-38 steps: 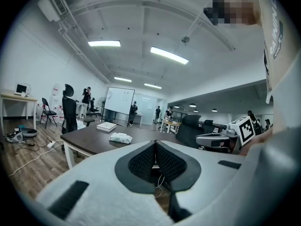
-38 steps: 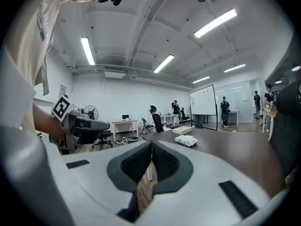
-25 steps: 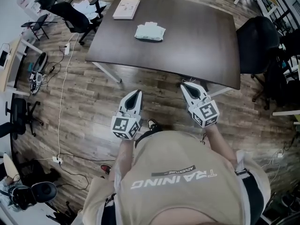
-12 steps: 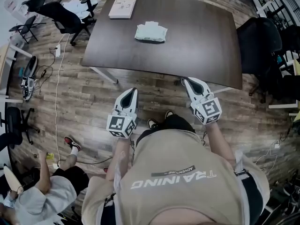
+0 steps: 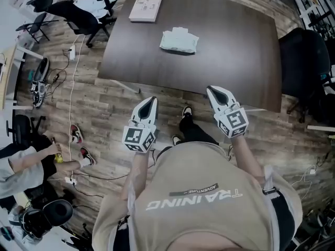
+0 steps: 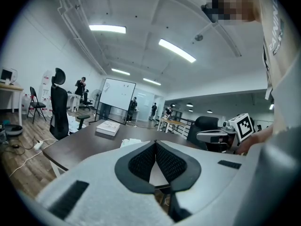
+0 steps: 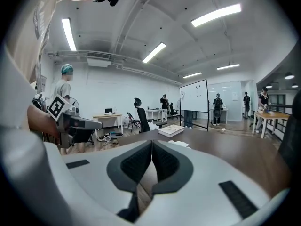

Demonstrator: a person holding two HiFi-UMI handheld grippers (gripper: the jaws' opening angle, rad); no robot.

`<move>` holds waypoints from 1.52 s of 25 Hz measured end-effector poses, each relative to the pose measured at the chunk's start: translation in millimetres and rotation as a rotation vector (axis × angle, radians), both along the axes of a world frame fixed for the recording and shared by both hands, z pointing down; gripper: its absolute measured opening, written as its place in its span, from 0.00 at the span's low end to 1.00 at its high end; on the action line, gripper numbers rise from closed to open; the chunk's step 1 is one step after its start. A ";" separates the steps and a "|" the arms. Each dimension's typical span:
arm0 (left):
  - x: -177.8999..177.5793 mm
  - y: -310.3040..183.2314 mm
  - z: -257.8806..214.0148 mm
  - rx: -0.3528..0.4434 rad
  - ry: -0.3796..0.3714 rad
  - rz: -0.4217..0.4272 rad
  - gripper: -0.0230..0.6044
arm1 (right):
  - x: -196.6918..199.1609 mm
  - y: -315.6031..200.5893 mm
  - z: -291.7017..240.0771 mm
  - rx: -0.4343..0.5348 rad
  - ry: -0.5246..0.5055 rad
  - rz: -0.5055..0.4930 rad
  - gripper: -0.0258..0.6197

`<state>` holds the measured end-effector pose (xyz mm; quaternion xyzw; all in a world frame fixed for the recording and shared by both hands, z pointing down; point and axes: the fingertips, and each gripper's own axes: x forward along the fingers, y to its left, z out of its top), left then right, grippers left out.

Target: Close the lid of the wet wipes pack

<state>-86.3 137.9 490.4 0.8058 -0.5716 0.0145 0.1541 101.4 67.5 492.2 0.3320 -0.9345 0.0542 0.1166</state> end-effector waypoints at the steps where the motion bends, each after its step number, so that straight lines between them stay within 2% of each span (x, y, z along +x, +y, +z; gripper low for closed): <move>1: -3.8 -8.7 -3.4 0.002 -0.007 -0.006 0.05 | -3.9 -12.3 -1.5 0.008 -0.003 -0.005 0.06; 6: -13.8 -56.7 -19.7 0.014 -0.046 -0.012 0.05 | -15.7 -72.7 -15.1 0.047 -0.052 -0.008 0.06; 12: 3.8 -109.9 -40.5 0.037 -0.086 0.019 0.05 | -0.9 -127.2 -0.7 0.021 -0.096 0.016 0.06; 16: 5.9 -127.3 -39.1 0.021 -0.108 0.005 0.05 | 1.3 -149.5 -1.6 0.022 -0.112 0.002 0.06; 19: 0.3 -129.6 -26.5 -0.010 -0.093 -0.023 0.05 | -0.6 -155.4 -2.6 0.025 -0.116 -0.013 0.06; 22: 4.0 -139.1 -25.3 -0.002 -0.150 -0.020 0.05 | -2.9 -162.1 2.4 0.002 -0.116 -0.023 0.06; 29: 1.9 -156.3 -12.9 -0.020 -0.124 0.010 0.05 | -21.7 -172.2 18.5 -0.026 -0.082 -0.052 0.06; 38: -14.2 -212.1 -11.2 0.001 -0.084 0.075 0.05 | -38.2 -207.0 15.3 -0.043 -0.070 0.013 0.06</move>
